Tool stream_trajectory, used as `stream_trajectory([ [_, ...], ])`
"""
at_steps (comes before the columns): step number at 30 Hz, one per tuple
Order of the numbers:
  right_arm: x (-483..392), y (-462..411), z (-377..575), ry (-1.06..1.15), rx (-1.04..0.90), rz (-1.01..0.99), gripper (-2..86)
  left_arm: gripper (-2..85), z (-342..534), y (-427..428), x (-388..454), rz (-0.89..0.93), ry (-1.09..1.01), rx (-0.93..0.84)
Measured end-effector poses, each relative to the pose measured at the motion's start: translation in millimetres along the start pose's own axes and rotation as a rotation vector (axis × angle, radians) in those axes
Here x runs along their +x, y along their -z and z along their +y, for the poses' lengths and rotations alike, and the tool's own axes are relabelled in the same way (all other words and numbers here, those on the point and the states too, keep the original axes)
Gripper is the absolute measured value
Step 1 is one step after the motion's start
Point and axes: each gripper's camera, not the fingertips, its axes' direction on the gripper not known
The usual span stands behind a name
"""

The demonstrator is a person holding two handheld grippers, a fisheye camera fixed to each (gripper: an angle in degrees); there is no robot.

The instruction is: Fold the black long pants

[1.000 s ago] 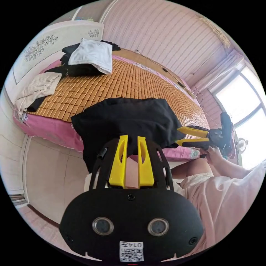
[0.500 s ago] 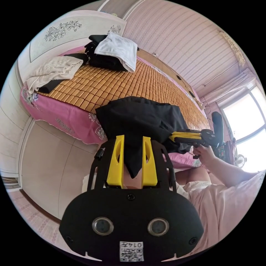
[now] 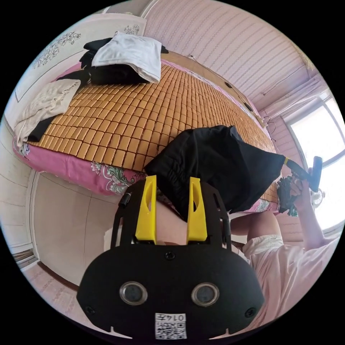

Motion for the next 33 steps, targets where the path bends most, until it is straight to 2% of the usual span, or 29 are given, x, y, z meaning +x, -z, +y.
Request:
stream_trajectory([
  [3,14,40,12,-0.049,0.101,-0.005,0.4,12.1,-20,-22,7,-0.083,-0.03,-0.143],
  [6,27,95,16,-0.06,0.239,-0.009,0.4,5.6,-33,-9,21,-0.116,-0.111,-0.127],
  [9,43,162,12,-0.061,0.408,0.018,0.4,2.9,-51,33,35,-0.125,-0.173,0.059],
  [13,77,245,15,-0.11,0.624,0.149,0.3,2.0,-77,120,36,0.004,-0.162,0.406],
  [16,105,287,53,-0.146,0.735,0.176,0.1,2.4,-53,176,15,0.012,-0.178,0.666],
  [17,110,293,63,-0.149,0.74,0.193,0.0,2.8,-45,182,8,0.011,-0.174,0.693],
  [18,119,299,85,-0.179,0.723,0.252,-0.1,3.4,-31,188,-6,0.002,-0.165,0.704],
  [20,136,298,123,-0.264,0.659,0.316,-0.2,5.3,-13,180,-31,-0.021,-0.12,0.62],
  [25,187,266,234,-0.704,0.396,0.406,0.1,7.2,33,100,-91,-0.121,0.147,0.173],
  [29,188,262,240,-0.722,0.337,0.396,1.5,6.4,41,104,-104,-0.168,0.202,0.142],
  [33,179,240,179,-0.559,0.163,0.322,8.6,6.2,15,132,-104,-0.199,0.19,0.235],
])
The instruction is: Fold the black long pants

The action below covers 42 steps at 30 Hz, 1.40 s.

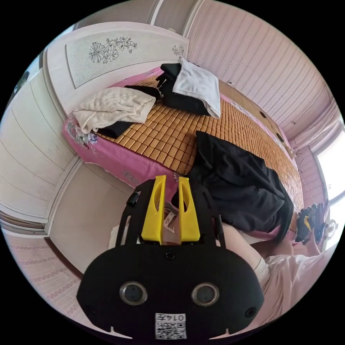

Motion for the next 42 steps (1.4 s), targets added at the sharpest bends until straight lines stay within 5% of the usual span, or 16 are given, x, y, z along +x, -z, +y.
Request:
stream_trajectory([
  [8,-115,-118,23,0.395,-0.525,0.188,13.3,9.5,-69,-62,68,0.028,-0.143,-0.091],
  [10,-125,-111,30,0.424,-0.396,0.385,5.5,12.3,-82,-97,91,0.02,-0.176,-0.217],
  [12,-125,-104,28,0.426,-0.424,0.365,1.7,12.9,-85,-124,104,-0.024,-0.189,-0.343],
  [15,-123,-66,21,0.431,-0.386,0.335,0.4,11.3,-83,-125,119,-0.125,-0.244,-0.306],
  [25,-86,97,-21,0.372,-0.115,0.297,-0.4,-0.1,-90,-90,114,-0.065,-0.168,-0.218],
  [33,-57,130,-10,0.349,-0.126,0.198,-0.4,-0.6,-100,-25,107,-0.09,-0.155,-0.019],
  [42,-8,146,13,0.198,-0.082,0.004,-0.5,-0.8,-103,-9,101,-0.111,-0.16,-0.031],
])
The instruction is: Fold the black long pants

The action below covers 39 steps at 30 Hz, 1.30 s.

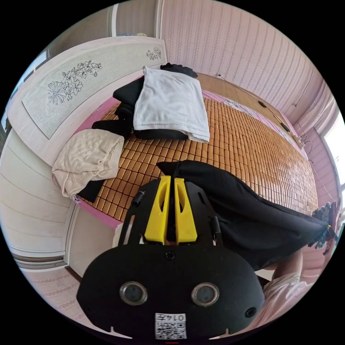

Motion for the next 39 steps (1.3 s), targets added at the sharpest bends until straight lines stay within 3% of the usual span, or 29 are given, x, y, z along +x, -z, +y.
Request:
stream_trajectory([
  [6,48,34,42,-0.222,0.192,-0.062,-0.3,-0.9,1,2,6,0.004,0.007,-0.004],
  [11,62,5,55,-0.268,-0.007,0.107,1.3,-0.9,0,-1,14,-0.024,-0.009,-0.042],
  [15,52,-39,55,-0.203,-0.158,0.251,8.7,-0.9,-3,10,14,-0.002,0.029,-0.039],
  [20,89,-63,64,-0.423,-0.228,0.155,17.2,-0.9,-7,26,18,-0.006,0.008,-0.04],
  [23,124,-78,78,-0.587,-0.228,0.071,15.3,-0.9,-8,36,17,0.015,0.032,-0.029],
  [26,141,-96,88,-0.653,-0.235,-0.14,8.3,-0.9,-8,47,16,0.045,0.068,-0.006],
  [30,127,-58,89,-0.598,-0.031,-0.18,2.3,-0.9,-7,75,23,0.045,0.035,0.076],
  [39,56,42,30,-0.26,0.148,0.104,0.9,-0.9,-29,113,28,0.045,-0.031,0.182],
])
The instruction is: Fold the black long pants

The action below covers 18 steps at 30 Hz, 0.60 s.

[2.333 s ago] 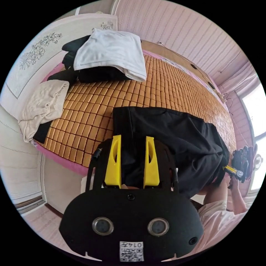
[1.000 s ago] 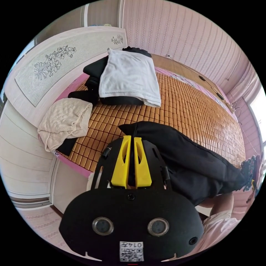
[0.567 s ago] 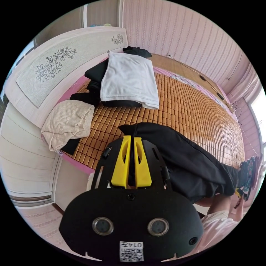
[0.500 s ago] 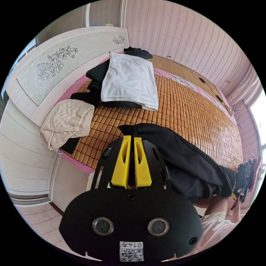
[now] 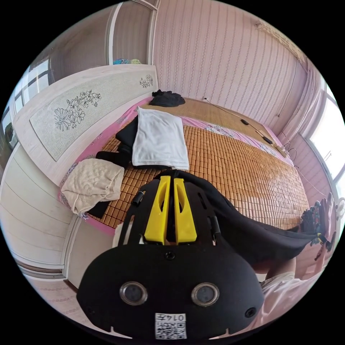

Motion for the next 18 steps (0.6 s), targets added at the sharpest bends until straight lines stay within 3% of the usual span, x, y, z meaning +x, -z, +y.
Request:
stream_trajectory([
  [5,-48,-1,-49,0.139,0.013,0.074,1.0,-0.9,-16,-2,-9,0.007,0.019,0.012],
  [10,-90,-61,-144,0.237,-0.101,0.141,1.9,-0.5,-52,-36,-13,0.016,0.073,0.006],
  [14,-104,-121,-218,0.154,-0.102,0.132,7.2,1.9,-78,-91,-7,0.013,0.178,-0.052],
  [18,-111,-186,-242,0.041,-0.167,0.077,12.3,5.0,-80,-153,-1,-0.034,0.226,-0.233],
])
